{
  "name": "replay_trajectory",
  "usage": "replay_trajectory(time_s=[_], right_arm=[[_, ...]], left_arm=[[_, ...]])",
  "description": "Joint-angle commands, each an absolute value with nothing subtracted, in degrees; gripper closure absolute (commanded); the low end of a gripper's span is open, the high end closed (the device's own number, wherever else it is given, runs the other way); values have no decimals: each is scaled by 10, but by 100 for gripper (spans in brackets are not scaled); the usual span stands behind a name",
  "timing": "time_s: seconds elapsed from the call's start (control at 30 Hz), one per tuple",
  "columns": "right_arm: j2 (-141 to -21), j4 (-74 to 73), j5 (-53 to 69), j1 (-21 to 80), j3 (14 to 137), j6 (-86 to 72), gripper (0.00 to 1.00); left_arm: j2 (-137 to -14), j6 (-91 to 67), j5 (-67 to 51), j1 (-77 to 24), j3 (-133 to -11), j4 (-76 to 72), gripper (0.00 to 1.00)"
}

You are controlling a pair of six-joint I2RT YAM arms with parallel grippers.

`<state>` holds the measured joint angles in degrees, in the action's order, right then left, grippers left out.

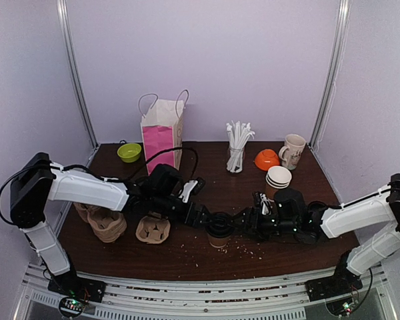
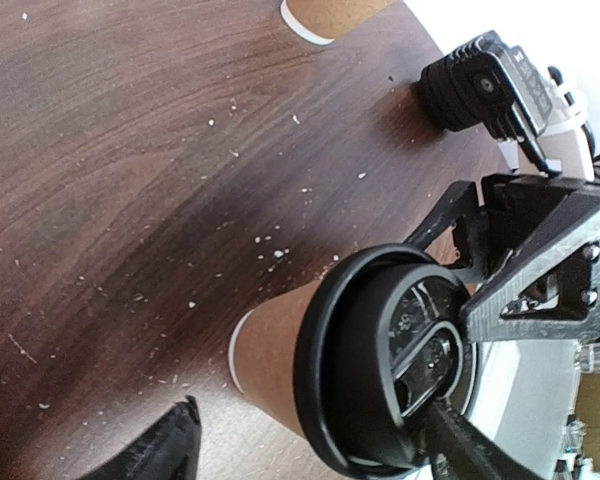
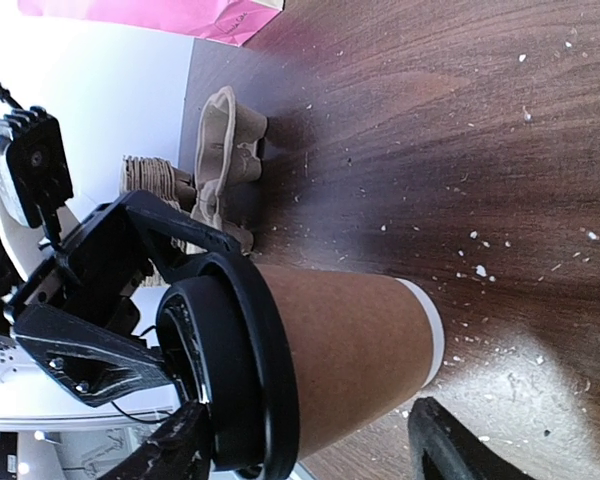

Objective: Pack the takeout coffee

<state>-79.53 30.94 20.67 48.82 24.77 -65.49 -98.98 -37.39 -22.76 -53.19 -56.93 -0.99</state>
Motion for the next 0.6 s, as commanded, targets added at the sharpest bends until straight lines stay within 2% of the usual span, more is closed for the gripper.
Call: replay_trajectory(time_s=[0.0, 0.17, 0.3, 0.43, 0.57], right_arm=[[-813, 305, 206, 487, 225, -664, 34], [-827, 300, 200, 487, 208, -671, 40], [-830, 286, 193, 487, 200, -670, 42], [-818, 279, 193, 486, 207, -664, 42], [-782, 235, 187, 484, 241, -639, 32]], left_arm=[[-1013, -380, -237, -530, -570, -41, 26], [-1021, -386, -247, -530, -530, -65, 40], [-1018, -390, -247, -525, -504, -76, 41], [-1005, -385, -247, -521, -500, -72, 39], [-992, -367, -240, -520, -532, -44, 27]])
